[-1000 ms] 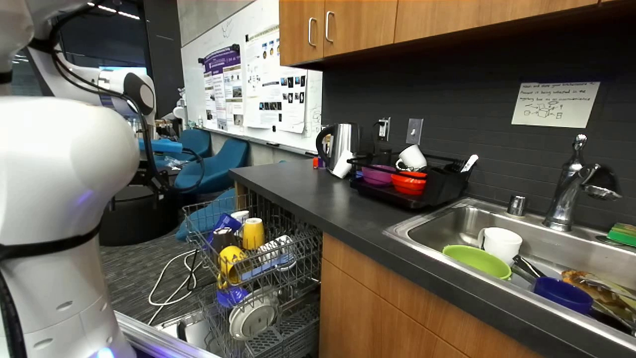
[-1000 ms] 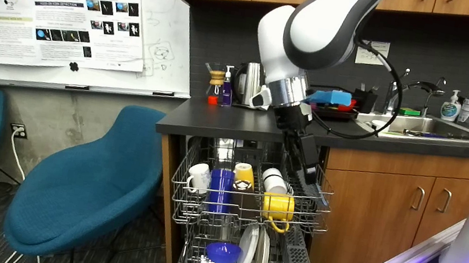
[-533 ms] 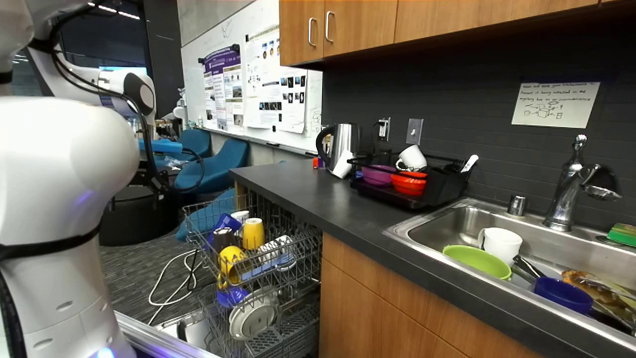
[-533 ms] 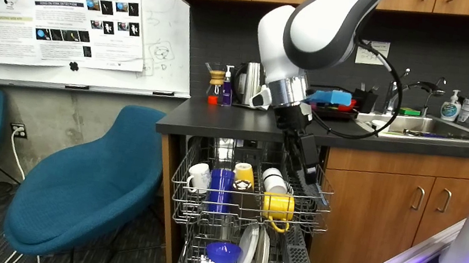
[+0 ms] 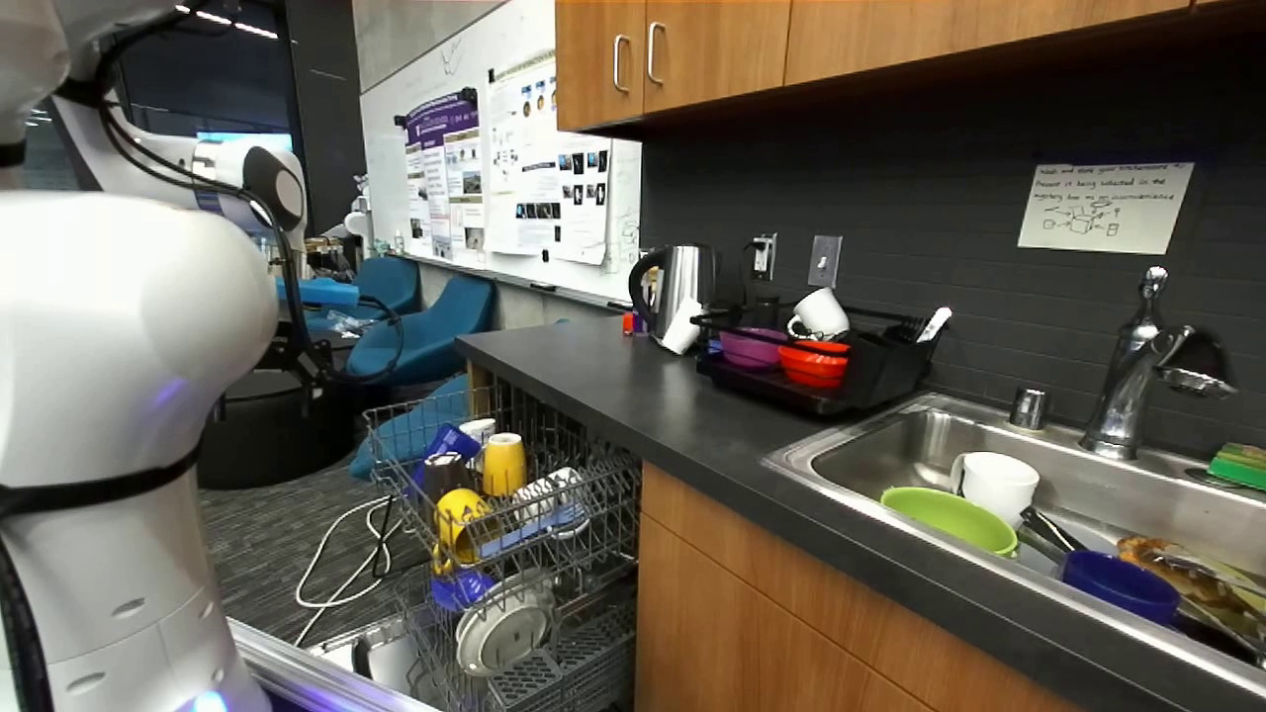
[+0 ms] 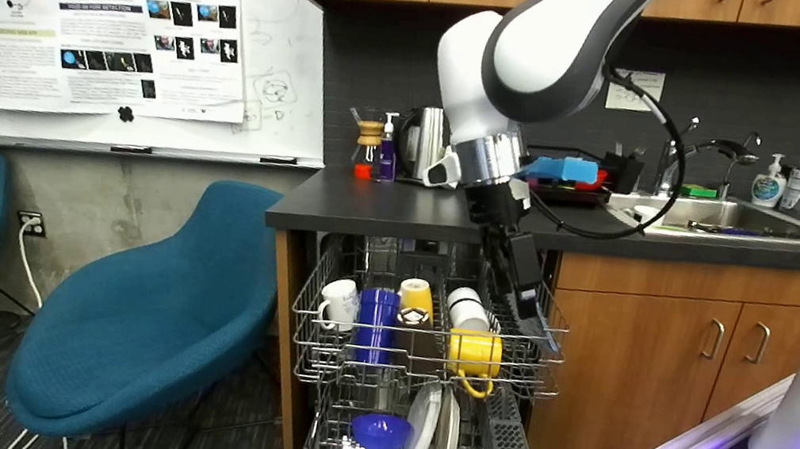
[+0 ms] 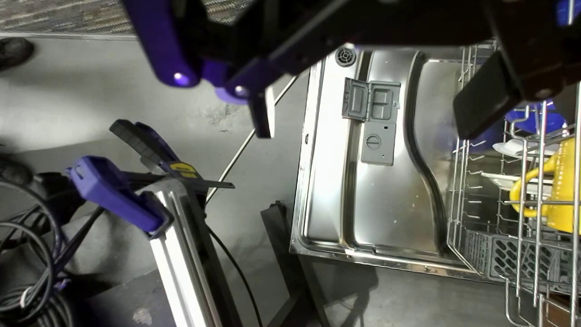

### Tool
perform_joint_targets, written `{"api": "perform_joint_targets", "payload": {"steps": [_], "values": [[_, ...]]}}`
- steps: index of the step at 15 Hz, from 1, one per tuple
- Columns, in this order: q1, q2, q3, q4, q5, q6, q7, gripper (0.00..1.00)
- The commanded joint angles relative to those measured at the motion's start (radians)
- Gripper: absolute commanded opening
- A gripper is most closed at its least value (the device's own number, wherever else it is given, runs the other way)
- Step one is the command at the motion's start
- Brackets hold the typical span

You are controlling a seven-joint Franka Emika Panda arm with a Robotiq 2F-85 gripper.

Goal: Push the top rack in the dishwasher backwards.

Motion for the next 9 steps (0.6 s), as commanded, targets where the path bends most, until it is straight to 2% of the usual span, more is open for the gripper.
{"api": "perform_joint_targets", "payload": {"steps": [1, 4, 7, 9], "values": [[0.032, 0.112, 0.044, 0.043, 0.019, 0.081, 0.086, 1.0], [0.072, 0.255, 0.109, 0.085, -0.003, 0.213, 0.19, 1.0], [0.124, 0.447, 0.157, 0.179, -0.107, 0.294, 0.275, 1.0], [0.17, 0.545, 0.148, 0.246, -0.21, 0.311, 0.337, 1.0]]}}
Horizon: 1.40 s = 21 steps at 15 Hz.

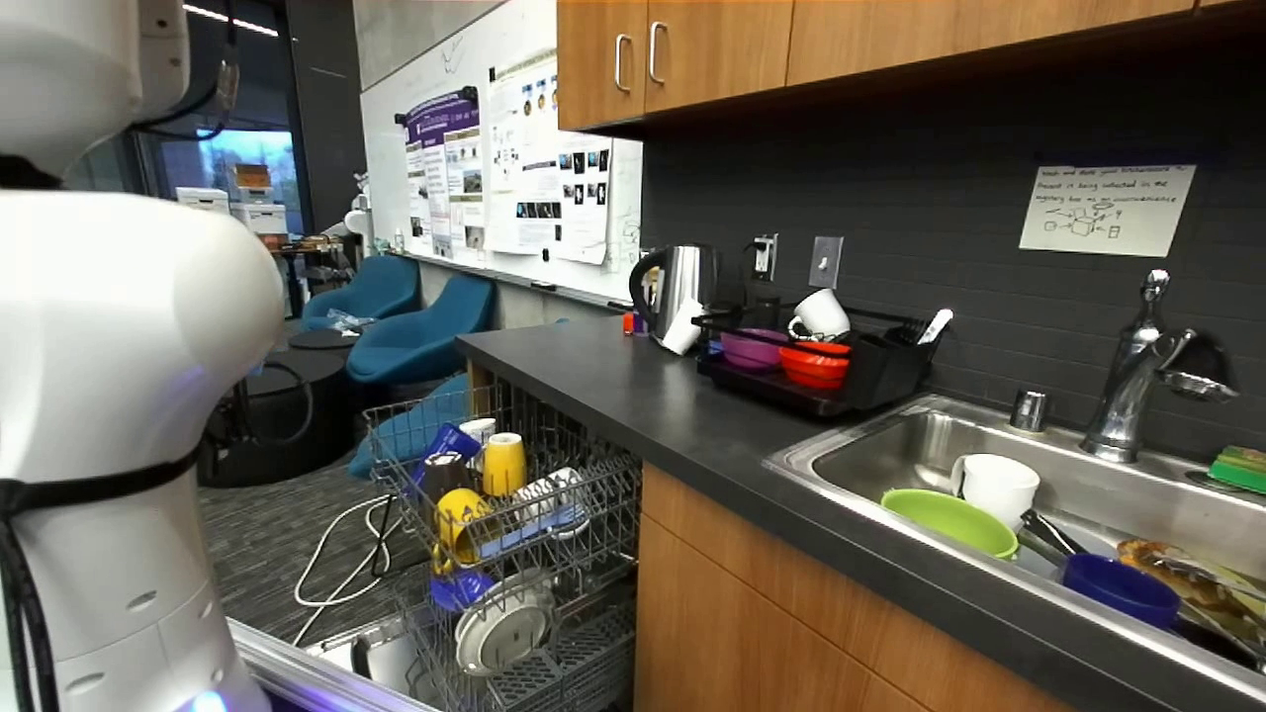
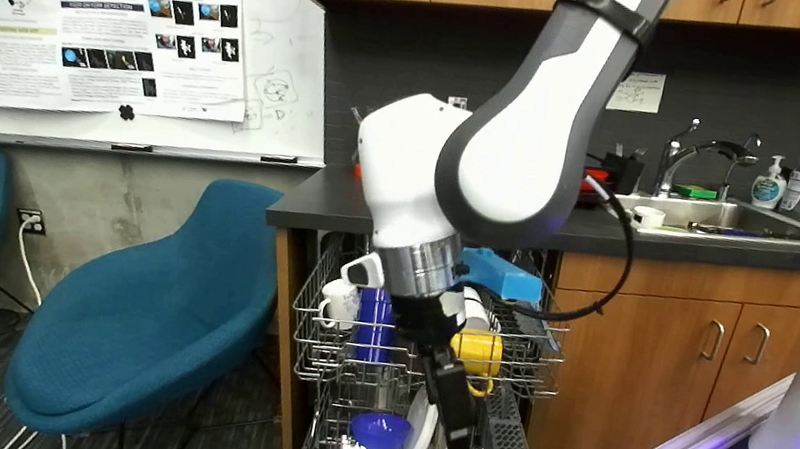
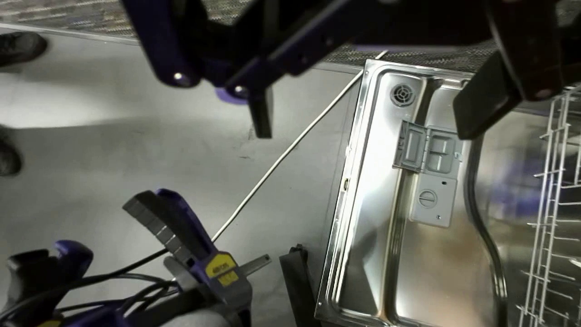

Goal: Push the top rack in the dishwasher backwards.

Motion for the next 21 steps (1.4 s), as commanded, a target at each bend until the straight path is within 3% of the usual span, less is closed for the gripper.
{"api": "perform_joint_targets", "payload": {"steps": [1, 9, 14, 21], "values": [[0.07, 0.205, -0.018, 0.15, -0.159, 0.026, 0.103, 1.0], [0.229, 0.327, -0.158, 0.326, -0.417, 0.022, 0.216, 1.0], [0.256, 0.333, -0.212, 0.343, -0.469, 0.033, 0.243, 1.0], [0.233, 0.325, -0.301, 0.313, -0.533, 0.067, 0.3, 1.0]]}}
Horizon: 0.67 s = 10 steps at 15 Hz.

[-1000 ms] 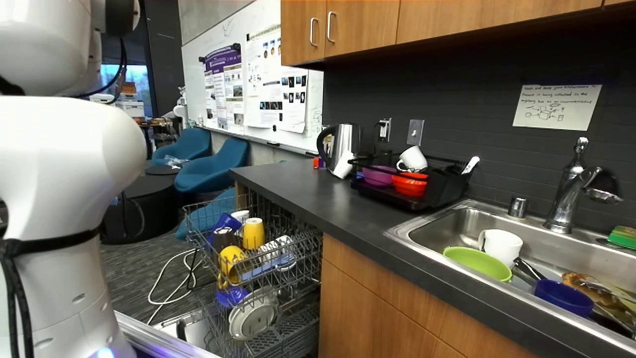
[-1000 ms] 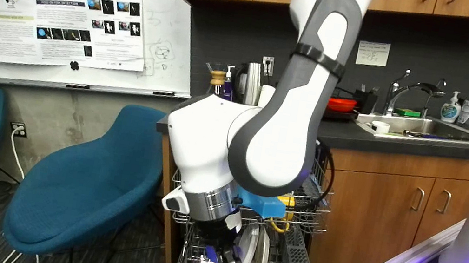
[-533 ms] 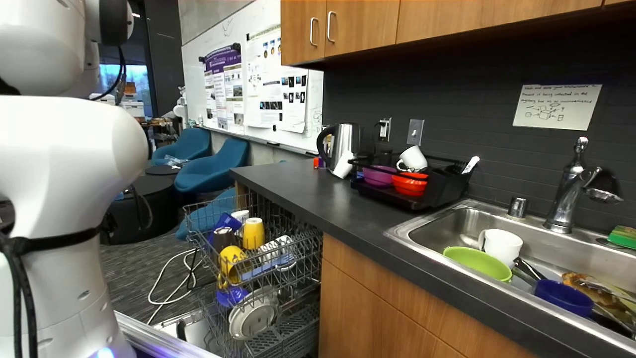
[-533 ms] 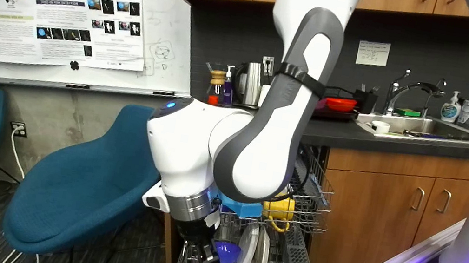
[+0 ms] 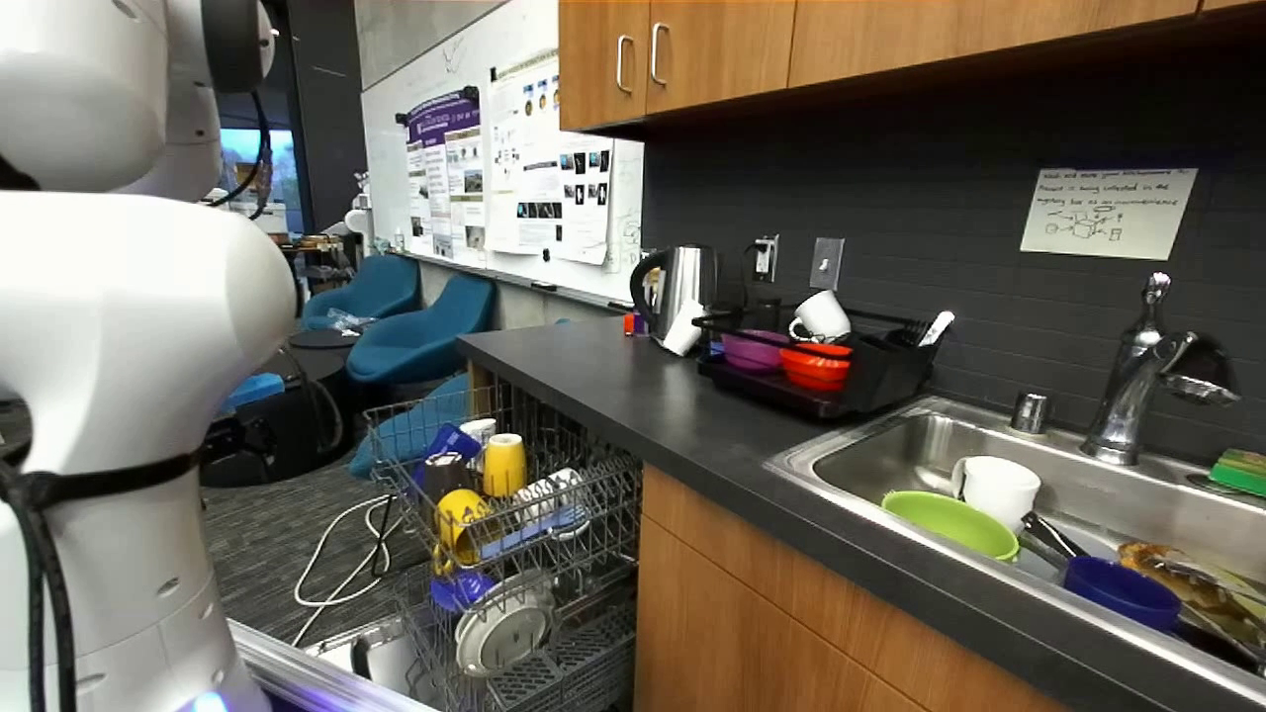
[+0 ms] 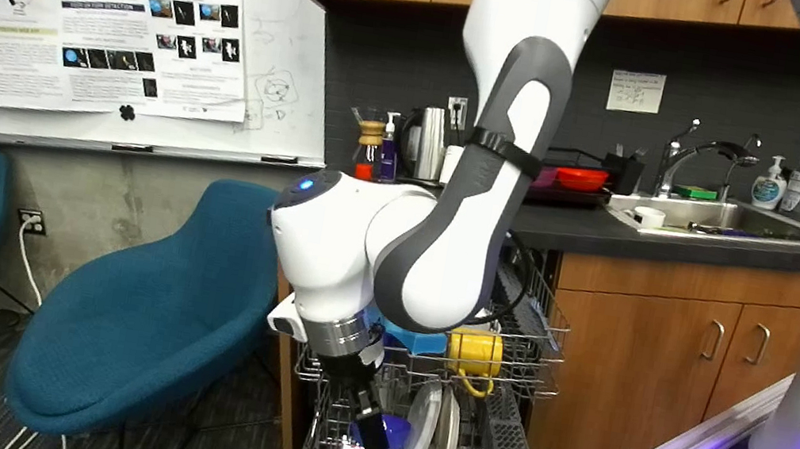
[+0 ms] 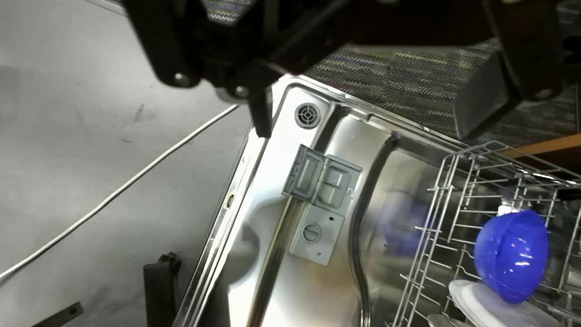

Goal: Push the top rack in the dishwasher backwards.

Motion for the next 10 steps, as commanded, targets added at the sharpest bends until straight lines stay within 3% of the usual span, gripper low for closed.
{"api": "perform_joint_targets", "payload": {"steps": [1, 10], "values": [[-0.007, -0.011, -0.046, -0.025, -0.047, 0.036, 0.051, 1.0], [-0.064, -0.023, -0.126, -0.087, -0.099, 0.106, 0.109, 1.0]]}}
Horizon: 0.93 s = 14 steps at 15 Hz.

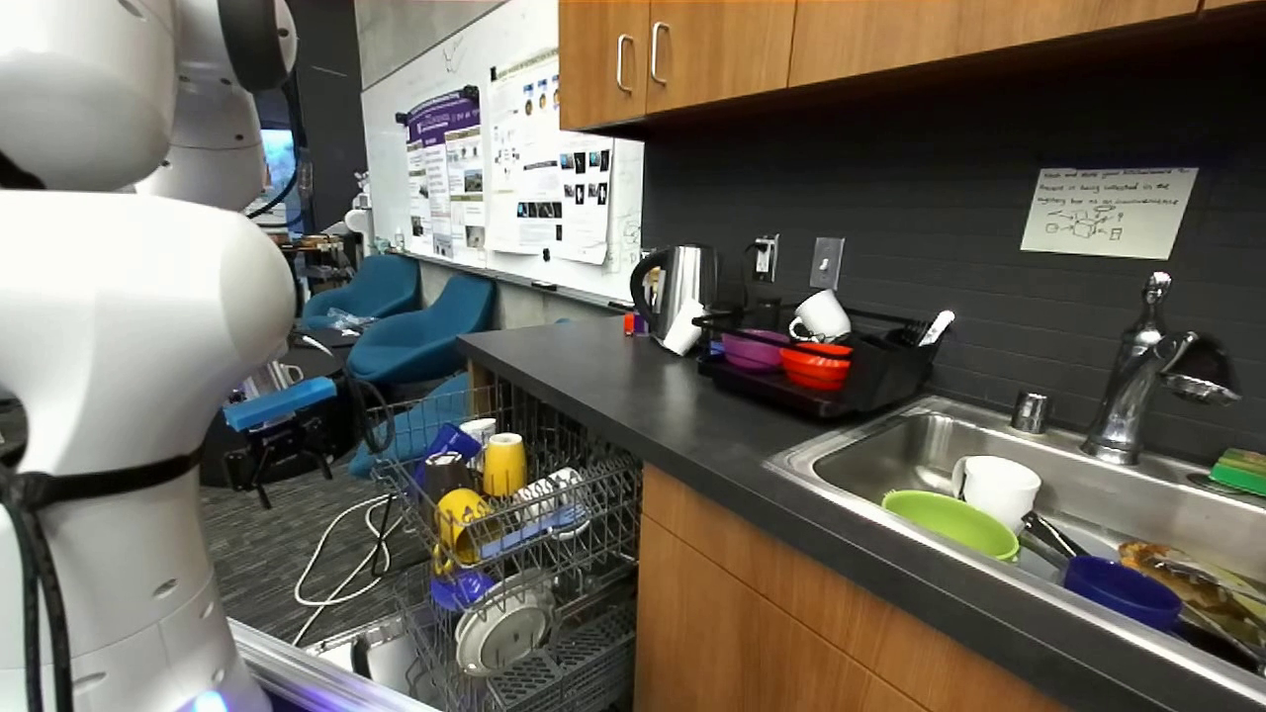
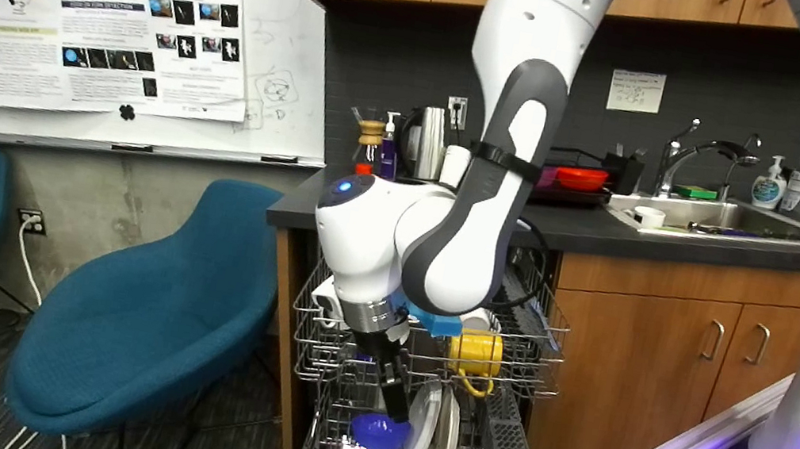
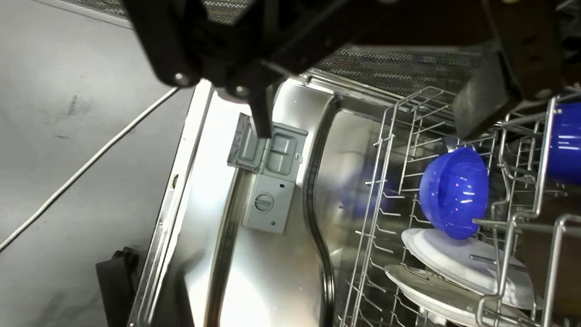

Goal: Push the top rack in the dishwasher backwards.

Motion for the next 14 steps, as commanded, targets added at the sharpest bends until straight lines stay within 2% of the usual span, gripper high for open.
{"api": "perform_joint_targets", "payload": {"steps": [1, 9, 14], "values": [[-0.03, -0.023, -0.029, -0.051, -0.05, 0.055, 0.045, 1.0], [-0.111, -0.044, -0.039, -0.11, -0.08, 0.171, 0.058, 1.0], [-0.133, -0.035, -0.081, -0.106, -0.093, 0.225, 0.055, 1.0]]}}
